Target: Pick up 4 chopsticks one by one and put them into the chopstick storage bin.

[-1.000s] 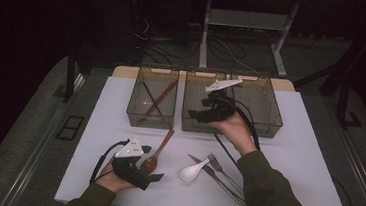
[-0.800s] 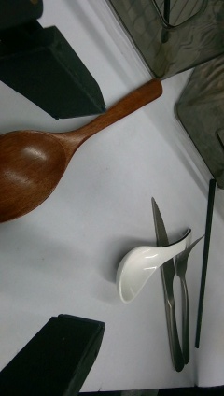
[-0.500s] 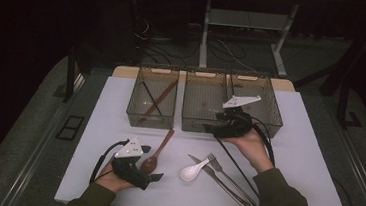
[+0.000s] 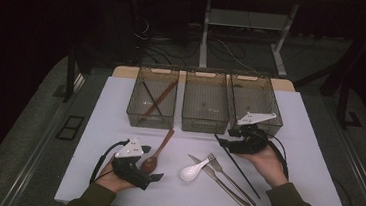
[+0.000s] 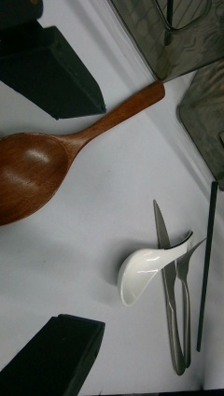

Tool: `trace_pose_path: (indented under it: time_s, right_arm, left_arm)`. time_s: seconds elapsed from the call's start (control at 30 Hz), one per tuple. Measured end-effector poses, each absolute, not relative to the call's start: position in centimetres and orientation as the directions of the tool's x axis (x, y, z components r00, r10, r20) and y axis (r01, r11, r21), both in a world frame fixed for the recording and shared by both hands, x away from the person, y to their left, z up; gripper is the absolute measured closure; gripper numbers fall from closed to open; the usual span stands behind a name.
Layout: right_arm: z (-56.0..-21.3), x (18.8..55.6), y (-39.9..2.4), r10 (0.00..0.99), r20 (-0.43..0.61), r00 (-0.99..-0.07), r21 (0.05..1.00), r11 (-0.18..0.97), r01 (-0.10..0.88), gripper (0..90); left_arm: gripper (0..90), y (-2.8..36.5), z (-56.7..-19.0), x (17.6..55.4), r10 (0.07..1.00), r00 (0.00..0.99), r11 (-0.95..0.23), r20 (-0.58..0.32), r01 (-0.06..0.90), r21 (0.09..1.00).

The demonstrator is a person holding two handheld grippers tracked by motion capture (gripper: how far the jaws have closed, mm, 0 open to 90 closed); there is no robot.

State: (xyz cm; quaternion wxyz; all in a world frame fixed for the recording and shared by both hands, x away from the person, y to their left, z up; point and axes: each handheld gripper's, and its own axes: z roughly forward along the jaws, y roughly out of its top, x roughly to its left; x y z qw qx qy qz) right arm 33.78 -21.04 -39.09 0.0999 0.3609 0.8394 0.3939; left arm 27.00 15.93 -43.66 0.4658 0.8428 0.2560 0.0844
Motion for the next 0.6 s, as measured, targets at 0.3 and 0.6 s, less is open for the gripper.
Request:
trace_pose_path:
  time_s: [0.3,0.6]
  right_arm:
    - [-40.4,31.7,-23.1,0.686,0.112,-0.719,0.698,0.461,0.548,55.8]
    - [-42.0,30.0,-24.9,0.699,0.121,-0.705,0.648,0.482,0.59,67.4]
  left_arm:
    - [0.0,15.8,-43.7,27.0,0.51,0.855,-0.436,-0.095,0.353,0.828]
    - [0.0,15.8,-43.7,27.0,0.508,0.856,-0.437,-0.097,0.353,0.827]
